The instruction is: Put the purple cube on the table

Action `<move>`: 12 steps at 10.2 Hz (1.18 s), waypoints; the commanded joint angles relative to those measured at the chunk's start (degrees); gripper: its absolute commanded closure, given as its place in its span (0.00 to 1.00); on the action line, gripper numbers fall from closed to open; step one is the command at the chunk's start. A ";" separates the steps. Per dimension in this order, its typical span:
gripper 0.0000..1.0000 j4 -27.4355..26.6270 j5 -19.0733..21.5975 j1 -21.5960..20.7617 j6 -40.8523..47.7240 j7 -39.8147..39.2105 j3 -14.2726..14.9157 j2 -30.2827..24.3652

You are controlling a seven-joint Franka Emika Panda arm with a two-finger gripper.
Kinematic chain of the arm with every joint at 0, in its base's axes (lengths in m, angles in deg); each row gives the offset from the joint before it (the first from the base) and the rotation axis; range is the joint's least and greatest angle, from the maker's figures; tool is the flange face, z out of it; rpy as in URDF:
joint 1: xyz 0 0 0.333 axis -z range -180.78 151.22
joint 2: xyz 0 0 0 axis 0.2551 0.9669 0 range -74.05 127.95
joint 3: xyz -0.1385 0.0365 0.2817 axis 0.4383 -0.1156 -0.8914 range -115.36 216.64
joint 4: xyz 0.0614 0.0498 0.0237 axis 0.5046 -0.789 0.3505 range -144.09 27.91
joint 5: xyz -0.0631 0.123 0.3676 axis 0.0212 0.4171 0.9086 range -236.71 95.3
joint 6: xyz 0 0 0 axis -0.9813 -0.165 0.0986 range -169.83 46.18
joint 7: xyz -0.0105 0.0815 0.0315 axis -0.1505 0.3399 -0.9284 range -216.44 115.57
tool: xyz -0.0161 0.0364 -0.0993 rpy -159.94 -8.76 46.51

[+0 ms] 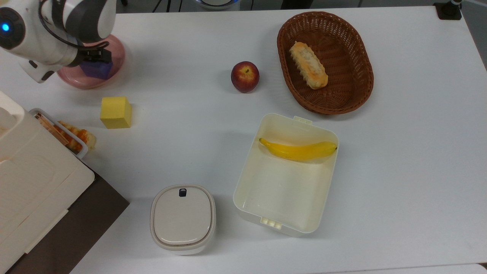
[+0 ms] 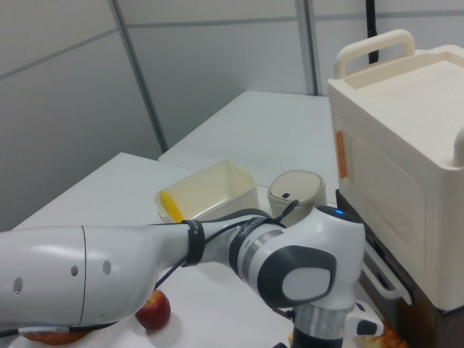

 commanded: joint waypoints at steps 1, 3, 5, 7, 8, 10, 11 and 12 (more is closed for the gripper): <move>0.99 -1.54 -2.51 -2.09 -0.53 0.72 0.26 -1.21; 1.00 -0.84 -2.51 -2.26 1.31 0.20 -0.18 -3.83; 1.00 2.14 -2.86 -4.80 5.52 -0.24 -0.18 -5.59; 1.00 3.90 -1.82 -10.15 6.85 1.06 -0.27 -7.17; 0.90 4.00 -1.72 -13.83 6.95 3.86 -0.27 -7.71; 0.01 4.00 -1.63 -19.55 6.16 11.14 -0.27 -7.71; 0.00 4.00 -1.37 -21.14 6.16 12.40 -0.36 -7.71; 0.00 4.43 0.63 -21.94 6.16 12.41 -0.36 -7.89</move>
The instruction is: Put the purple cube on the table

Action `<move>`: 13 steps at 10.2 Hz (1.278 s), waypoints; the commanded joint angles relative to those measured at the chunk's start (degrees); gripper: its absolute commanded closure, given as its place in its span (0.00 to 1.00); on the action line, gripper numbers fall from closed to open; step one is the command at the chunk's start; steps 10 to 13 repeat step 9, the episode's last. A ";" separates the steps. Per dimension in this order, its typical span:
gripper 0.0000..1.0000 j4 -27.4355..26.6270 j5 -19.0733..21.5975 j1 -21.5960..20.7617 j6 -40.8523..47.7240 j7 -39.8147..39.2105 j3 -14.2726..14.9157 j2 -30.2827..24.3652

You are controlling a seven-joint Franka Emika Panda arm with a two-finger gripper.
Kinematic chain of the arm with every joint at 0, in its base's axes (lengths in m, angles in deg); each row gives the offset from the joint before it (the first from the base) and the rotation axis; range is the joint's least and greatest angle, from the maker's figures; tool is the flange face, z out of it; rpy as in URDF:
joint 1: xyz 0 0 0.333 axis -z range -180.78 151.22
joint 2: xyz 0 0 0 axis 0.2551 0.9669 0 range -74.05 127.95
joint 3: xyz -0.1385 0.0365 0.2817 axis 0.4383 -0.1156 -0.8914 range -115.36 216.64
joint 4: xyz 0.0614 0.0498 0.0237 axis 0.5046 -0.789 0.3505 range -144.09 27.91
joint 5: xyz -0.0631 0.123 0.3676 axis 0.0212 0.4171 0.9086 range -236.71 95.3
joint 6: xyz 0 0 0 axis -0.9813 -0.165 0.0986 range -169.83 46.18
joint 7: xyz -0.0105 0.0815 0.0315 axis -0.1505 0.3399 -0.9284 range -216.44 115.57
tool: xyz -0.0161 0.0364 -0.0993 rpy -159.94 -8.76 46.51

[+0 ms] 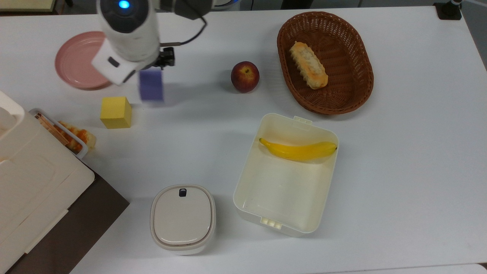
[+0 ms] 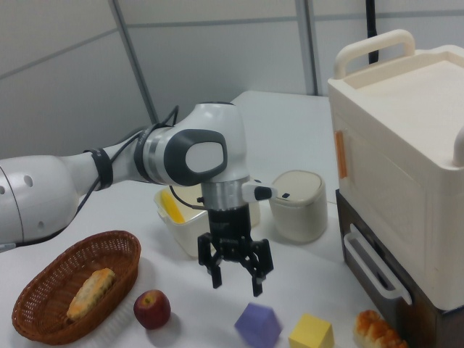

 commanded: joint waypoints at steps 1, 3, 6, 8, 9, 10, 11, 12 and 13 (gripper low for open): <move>0.00 2.03 3.72 -2.11 1.01 1.44 0.42 -1.47; 0.00 4.94 6.80 -2.20 1.19 1.52 0.42 -3.13; 0.00 4.95 6.46 -3.08 0.48 1.26 -0.19 -6.73; 0.00 4.60 6.81 -2.64 -3.10 1.96 0.42 -8.49; 0.00 4.68 6.90 -2.38 -3.30 1.35 0.42 -8.41; 0.00 4.68 6.90 -2.38 -3.30 1.35 0.42 -8.41; 0.00 4.68 6.90 -2.38 -3.30 1.35 0.42 -8.41; 0.00 4.68 6.90 -2.38 -3.30 1.35 0.42 -8.41; 0.00 4.68 6.90 -2.38 -3.30 1.35 0.42 -8.41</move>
